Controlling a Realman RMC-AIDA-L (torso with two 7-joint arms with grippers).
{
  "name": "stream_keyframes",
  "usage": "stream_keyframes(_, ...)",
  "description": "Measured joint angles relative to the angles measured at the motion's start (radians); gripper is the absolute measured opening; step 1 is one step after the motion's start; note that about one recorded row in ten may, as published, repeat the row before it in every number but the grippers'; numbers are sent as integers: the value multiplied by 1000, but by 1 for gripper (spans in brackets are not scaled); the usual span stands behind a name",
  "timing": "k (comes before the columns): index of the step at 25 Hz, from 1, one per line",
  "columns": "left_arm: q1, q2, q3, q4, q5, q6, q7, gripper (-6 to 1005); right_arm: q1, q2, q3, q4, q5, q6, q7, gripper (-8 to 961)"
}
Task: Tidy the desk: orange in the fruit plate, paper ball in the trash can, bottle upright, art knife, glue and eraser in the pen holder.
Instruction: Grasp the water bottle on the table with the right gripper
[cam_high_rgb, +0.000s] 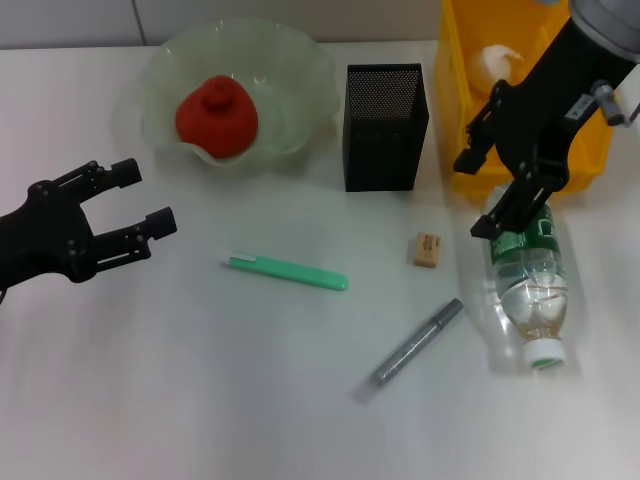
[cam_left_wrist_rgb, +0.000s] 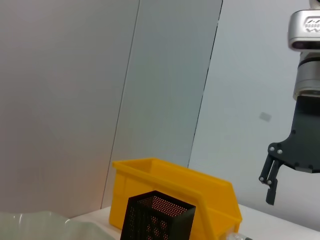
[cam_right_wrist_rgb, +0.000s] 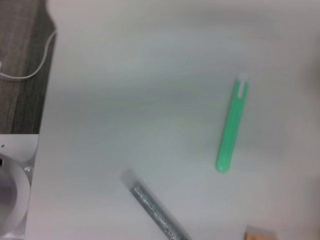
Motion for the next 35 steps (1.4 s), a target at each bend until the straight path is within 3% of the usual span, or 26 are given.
stream_keyframes(4,5,-4,1,8,6,3,17,859,-7,42,-23,-36,-73,5,133,789)
stream_keyframes(13,4,-4,9,8,8,2,34,859,-10,52,-29,-38,-85,16,201,789)
stream_keyframes(22,-3,-14,10,4,8,4,20,859,-38,35,-27,-26,-114,21,-114,789)
stream_keyframes(29,-3,-20,2,2,1,18,15,859,-39,59,-33,-32,-120,0,-179,788)
stream_keyframes(35,3,-18,-4,-1,0,-17,0,859,-52,68,-34,-37,-122,-56,-403,788)
